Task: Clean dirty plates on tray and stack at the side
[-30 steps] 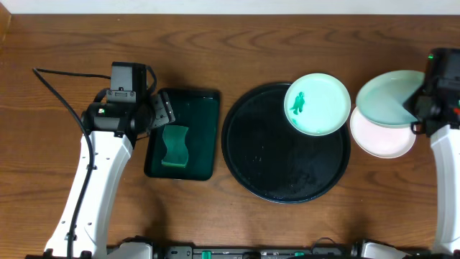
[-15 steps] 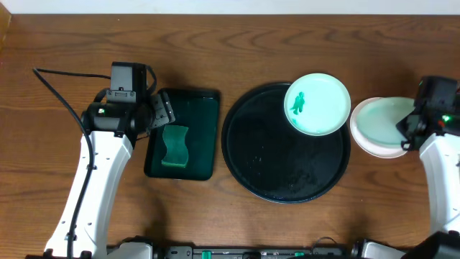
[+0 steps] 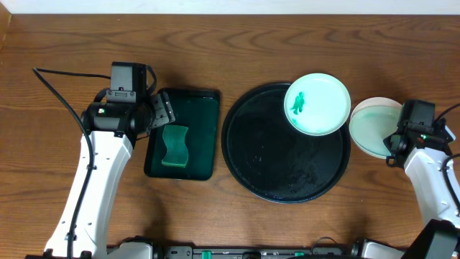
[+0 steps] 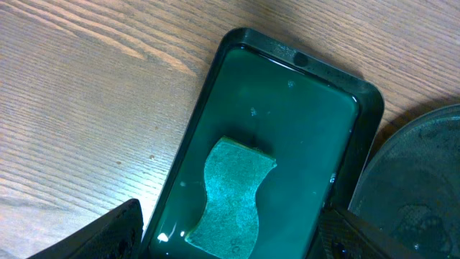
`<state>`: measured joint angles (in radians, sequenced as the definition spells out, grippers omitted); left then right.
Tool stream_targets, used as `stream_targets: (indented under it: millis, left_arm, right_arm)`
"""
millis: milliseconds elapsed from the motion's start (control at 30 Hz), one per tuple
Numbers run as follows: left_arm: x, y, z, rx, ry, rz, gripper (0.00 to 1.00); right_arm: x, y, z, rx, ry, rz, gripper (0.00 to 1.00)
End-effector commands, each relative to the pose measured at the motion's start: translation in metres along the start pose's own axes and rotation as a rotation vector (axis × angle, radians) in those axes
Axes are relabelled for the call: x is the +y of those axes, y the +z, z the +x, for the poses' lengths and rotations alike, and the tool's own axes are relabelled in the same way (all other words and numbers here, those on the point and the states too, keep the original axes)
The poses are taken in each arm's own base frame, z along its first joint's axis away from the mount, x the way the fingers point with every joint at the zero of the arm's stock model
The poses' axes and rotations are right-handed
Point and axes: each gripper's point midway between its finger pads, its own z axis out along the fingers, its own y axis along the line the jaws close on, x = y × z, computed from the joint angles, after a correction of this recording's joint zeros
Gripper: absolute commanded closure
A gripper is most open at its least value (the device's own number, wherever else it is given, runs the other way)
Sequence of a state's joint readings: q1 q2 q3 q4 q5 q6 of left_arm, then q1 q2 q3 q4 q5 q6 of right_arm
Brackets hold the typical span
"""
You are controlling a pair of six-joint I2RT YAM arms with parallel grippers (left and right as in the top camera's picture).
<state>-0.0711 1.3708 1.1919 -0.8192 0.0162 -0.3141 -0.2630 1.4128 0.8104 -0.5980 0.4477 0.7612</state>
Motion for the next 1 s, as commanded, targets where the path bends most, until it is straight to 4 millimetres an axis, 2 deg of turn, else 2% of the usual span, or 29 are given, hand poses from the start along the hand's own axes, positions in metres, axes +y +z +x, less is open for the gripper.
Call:
stream_targets:
  millis: [0, 67, 100, 167, 300, 367, 433, 467, 533, 600, 667, 700, 833, 967]
  left_arm:
    - [0.000, -0.006, -0.008, -0.024, -0.004, -0.001, 0.21]
    - [0.000, -0.006, -0.008, -0.024, -0.004, -0.001, 0.21]
    - [0.000, -0.006, -0.008, -0.024, -0.004, -0.001, 0.21]
    - [0.000, -0.006, -0.008, -0.025, -0.003, -0.001, 0.21]
    - [0.000, -0.006, -0.008, -0.024, -0.004, -0.001, 0.21]
    - [0.000, -0.006, -0.008, -0.024, -0.003, -0.001, 0.21]
    - [0.000, -0.006, -0.008, -0.024, -0.004, -0.001, 0.21]
    - [0.000, -0.006, -0.008, -0.024, -0.004, -0.001, 0.21]
    - [0.000, -0.006, -0.008, -0.024, -0.004, -0.001, 0.21]
    - [0.000, -0.006, -0.008, -0.024, -0.004, -0.001, 0.21]
    - [0.000, -0.006, -0.008, -0.024, -0.004, -0.001, 0.21]
    - [0.000, -0.006, -0.008, -0.025, -0.004, -0.001, 0.21]
    - [0.000, -0.006, -0.008, -0.024, -0.004, -0.002, 0.21]
    - [0.000, -0.006, -0.008, -0.024, -0.004, -0.001, 0.21]
  right_arm:
    - [-0.007, 0.004, -0.001, -0.006, 0.026, 0.021, 0.83]
    - [-0.007, 0.004, -0.001, -0.005, 0.026, 0.021, 0.73]
    - [-0.005, 0.003, 0.001, 0.005, 0.017, 0.009, 0.61]
    - [0.005, 0.001, 0.008, 0.046, -0.078, -0.051, 0.47]
    - [0.022, -0.010, 0.013, 0.077, -0.179, -0.170, 0.46]
    - [0.035, -0.022, 0.013, 0.084, -0.223, -0.259, 0.43]
    - [0.053, -0.040, 0.015, 0.099, -0.281, -0.387, 0.40]
    - [0.064, -0.053, 0.019, 0.112, -0.321, -0.474, 0.39]
    - [0.088, -0.085, 0.030, 0.124, -0.440, -0.672, 0.32]
    - [0.105, -0.119, 0.045, 0.128, -0.564, -0.831, 0.29]
    - [0.110, -0.138, 0.060, 0.134, -0.645, -0.887, 0.29]
    - [0.112, -0.144, 0.068, 0.142, -0.683, -0.899, 0.29]
    - [0.116, -0.168, 0.125, 0.202, -0.929, -0.956, 0.32]
    - [0.118, -0.185, 0.179, 0.234, -1.141, -0.961, 0.39]
